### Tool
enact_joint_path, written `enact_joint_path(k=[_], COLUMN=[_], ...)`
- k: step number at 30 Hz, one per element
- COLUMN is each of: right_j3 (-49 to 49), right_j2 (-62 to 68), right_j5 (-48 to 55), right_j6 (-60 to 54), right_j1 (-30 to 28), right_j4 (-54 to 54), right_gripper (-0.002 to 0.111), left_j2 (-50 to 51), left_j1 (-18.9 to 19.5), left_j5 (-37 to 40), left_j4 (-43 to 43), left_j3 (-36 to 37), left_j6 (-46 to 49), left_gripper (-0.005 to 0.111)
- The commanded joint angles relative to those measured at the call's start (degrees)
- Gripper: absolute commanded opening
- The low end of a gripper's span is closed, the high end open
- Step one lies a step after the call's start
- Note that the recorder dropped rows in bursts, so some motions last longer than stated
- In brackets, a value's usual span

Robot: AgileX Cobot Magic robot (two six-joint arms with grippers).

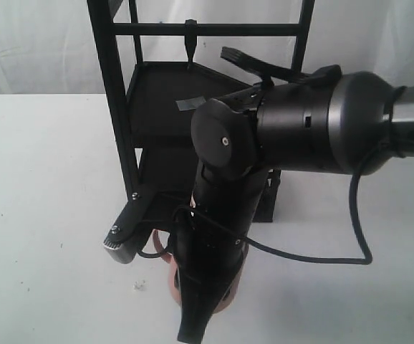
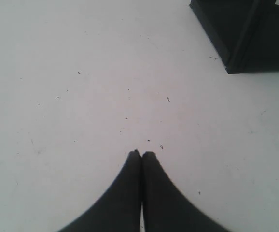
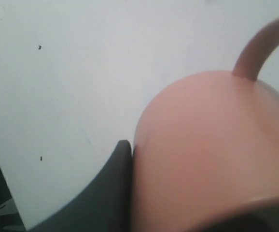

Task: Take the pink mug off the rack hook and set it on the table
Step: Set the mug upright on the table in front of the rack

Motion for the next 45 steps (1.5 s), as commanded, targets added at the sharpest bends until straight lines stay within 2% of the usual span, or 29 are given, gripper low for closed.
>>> enact_joint_path(k=[1, 24, 45], right_j3=[-0.5, -0.5, -1.1], right_j2=[-0.1, 6.6, 6.9], right_j5=[-1.7, -4.2, -3.5], right_j6=[0.1, -1.1, 0.0], right_j1=[0.3, 0.3, 0.3], right_j4=[0.8, 0.7, -2.3], right_gripper=[0.000, 0.000, 0.000], left_j2=[-0.3, -0.3, -0.3], left_j1=[-0.1, -0.1, -0.1], left_j5=[-0.1, -0.1, -0.1], left_j4=[-0.5, -0.5, -0.5], left_j3=[0.1, 0.1, 0.1], left_j6=[0.0, 0.0, 0.0], left_gripper=[0.000, 0.000, 0.000])
